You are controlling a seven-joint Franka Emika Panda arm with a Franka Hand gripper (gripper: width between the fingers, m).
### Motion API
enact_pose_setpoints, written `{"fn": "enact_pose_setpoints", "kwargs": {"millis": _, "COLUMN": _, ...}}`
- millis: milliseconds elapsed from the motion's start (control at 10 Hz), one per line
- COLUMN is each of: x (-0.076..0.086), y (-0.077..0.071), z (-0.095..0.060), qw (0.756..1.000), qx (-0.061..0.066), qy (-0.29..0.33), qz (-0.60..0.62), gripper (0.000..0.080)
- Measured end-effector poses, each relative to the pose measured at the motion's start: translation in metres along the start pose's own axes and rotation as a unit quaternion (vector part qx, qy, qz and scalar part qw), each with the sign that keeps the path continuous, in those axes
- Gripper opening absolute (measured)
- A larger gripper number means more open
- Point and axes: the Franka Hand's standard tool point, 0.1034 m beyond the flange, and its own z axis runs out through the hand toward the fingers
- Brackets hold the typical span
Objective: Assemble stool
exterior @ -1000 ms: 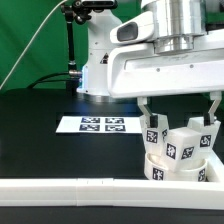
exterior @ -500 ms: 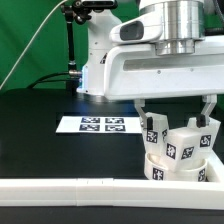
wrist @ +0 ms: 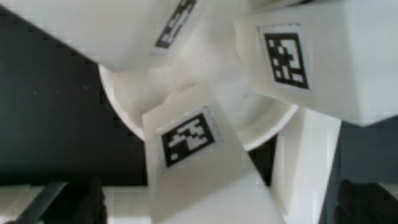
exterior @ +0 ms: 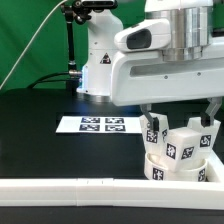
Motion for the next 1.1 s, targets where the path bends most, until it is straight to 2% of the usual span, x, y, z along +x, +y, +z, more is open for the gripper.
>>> {"fn": "enact_pose_setpoints", "kwargs": {"millis": 100, "x": -0.0020, "y": 0.0017, "z": 0.0000, "qw": 1.000, "qx": -0.001, "qy": -0.019, "qz": 0.002, "gripper": 0.0649}}
{"fn": "enact_pose_setpoints", "kwargs": {"millis": 300, "x": -0.0009, "y": 0.0059, "z": 0.0021, "qw": 0.999, "qx": -0.002, "qy": -0.017, "qz": -0.034, "gripper": 0.0649}}
{"fn": "enact_pose_setpoints", "kwargs": {"millis": 500, "x": 0.0006, "y": 0.0042, "z": 0.0026, "qw": 0.998, "qx": -0.012, "qy": -0.016, "qz": -0.057, "gripper": 0.0649}}
{"fn": "enact_pose_setpoints", "kwargs": {"millis": 700, "x": 0.0011, "y": 0.0040, "z": 0.0038, "qw": 0.992, "qx": -0.015, "qy": -0.015, "qz": -0.122, "gripper": 0.0649}}
{"fn": "enact_pose_setpoints", "kwargs": {"millis": 800, "x": 0.0018, "y": 0.0053, "z": 0.0037, "qw": 0.984, "qx": -0.021, "qy": -0.015, "qz": -0.177, "gripper": 0.0649}}
{"fn": "enact_pose_setpoints", "kwargs": {"millis": 1100, "x": 0.0033, "y": 0.0097, "z": 0.0031, "qw": 0.979, "qx": -0.028, "qy": -0.014, "qz": -0.199, "gripper": 0.0649}}
